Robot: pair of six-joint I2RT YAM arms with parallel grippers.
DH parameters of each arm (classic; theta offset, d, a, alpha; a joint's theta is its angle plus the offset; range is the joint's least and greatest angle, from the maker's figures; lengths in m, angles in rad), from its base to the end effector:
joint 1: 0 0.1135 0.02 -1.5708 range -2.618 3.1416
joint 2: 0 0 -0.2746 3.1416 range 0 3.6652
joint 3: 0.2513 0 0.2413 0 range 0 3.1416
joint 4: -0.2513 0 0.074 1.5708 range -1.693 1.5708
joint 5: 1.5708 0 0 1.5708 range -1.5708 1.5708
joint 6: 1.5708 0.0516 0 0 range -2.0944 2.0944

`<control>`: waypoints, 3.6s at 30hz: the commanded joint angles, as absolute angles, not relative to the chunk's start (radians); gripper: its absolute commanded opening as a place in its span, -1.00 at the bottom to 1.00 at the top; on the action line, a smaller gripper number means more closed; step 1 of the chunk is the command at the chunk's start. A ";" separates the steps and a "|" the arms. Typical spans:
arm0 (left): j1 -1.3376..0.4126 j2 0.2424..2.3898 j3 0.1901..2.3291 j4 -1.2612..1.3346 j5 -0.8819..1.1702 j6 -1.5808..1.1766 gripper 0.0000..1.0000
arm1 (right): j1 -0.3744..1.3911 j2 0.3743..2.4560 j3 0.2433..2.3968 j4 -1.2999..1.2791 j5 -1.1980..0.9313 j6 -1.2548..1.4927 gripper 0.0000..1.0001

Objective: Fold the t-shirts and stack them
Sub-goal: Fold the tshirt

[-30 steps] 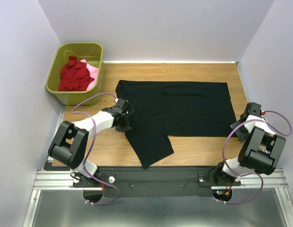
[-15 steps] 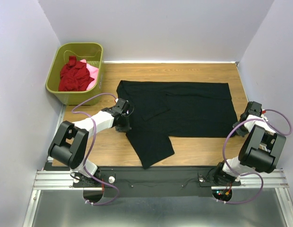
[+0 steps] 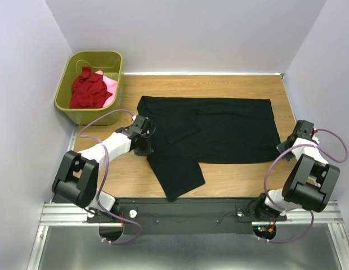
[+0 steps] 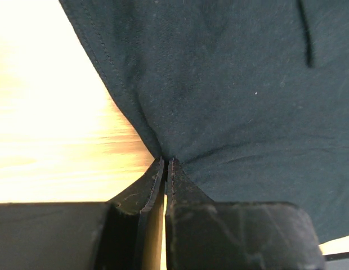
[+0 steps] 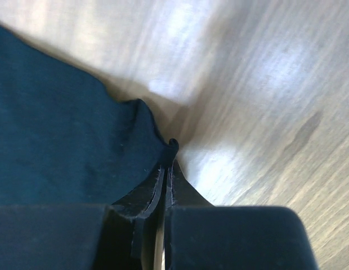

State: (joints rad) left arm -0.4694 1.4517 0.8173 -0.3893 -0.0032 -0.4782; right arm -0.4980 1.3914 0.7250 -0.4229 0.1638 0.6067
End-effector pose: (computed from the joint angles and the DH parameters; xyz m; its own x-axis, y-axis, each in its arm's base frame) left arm 0.2467 -0.1249 0.1887 -0.8837 -0.0678 -0.4631 0.0498 0.9702 -0.2370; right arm 0.2153 -0.1266 0.1757 -0.3331 0.8214 -0.4629 0.8856 0.4411 0.1453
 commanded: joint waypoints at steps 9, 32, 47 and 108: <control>-0.385 1.451 0.986 -0.483 -0.029 -0.407 -1.00 | -0.505 1.353 0.854 -0.428 0.091 0.595 -0.99; -0.293 1.575 1.110 -0.460 -0.006 -0.341 -1.00 | -0.454 1.558 1.066 -0.436 0.005 0.506 -0.99; -0.273 1.697 1.218 -0.472 -0.017 -0.313 -1.00 | -0.414 1.677 1.127 -0.436 0.015 0.474 -0.98; -0.693 1.546 0.815 -0.449 0.054 -0.535 0.22 | 0.721 1.730 1.060 -0.462 -0.193 0.589 0.05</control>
State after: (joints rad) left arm -0.6624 1.4982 0.8112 -0.4198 0.0505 -0.5285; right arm 0.6975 1.7142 1.0191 -0.4564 -0.2272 0.5617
